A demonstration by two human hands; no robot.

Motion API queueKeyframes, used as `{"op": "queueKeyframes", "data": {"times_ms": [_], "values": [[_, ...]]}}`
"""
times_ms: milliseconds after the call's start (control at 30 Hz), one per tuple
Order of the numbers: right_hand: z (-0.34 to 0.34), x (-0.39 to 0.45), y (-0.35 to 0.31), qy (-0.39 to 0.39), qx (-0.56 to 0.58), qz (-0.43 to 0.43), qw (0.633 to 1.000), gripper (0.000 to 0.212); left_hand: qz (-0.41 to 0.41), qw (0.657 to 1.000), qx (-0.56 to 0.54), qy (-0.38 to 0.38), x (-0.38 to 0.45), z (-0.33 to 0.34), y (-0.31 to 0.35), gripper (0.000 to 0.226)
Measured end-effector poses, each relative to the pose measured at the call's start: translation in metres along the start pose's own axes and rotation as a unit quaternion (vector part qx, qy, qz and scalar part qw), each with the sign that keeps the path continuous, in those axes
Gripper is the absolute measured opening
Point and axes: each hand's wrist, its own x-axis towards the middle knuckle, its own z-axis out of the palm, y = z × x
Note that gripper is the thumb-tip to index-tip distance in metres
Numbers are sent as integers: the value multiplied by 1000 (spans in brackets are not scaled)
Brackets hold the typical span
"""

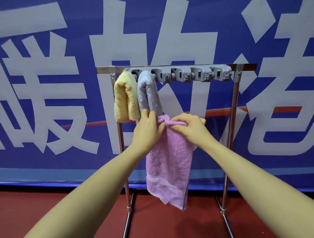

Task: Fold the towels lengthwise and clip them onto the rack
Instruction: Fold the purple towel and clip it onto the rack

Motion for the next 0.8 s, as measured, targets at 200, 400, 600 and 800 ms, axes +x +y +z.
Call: {"op": "queueKeyframes", "data": {"times_ms": [200,400,600,800], "values": [[1,3,-5,21,2,4,1000,16,73,997,-17,26,5,1,10,22],[0,1,-2,28,22,25,999,15,102,982,-138,-74,1,2,11,29],[2,-6,3,12,26,30,999,14,126,977,-149,-90,-3,5,8,18],[3,-10,9,-33,20,45,998,22,137,987,-76,-36,-1,9,3,8]]}}
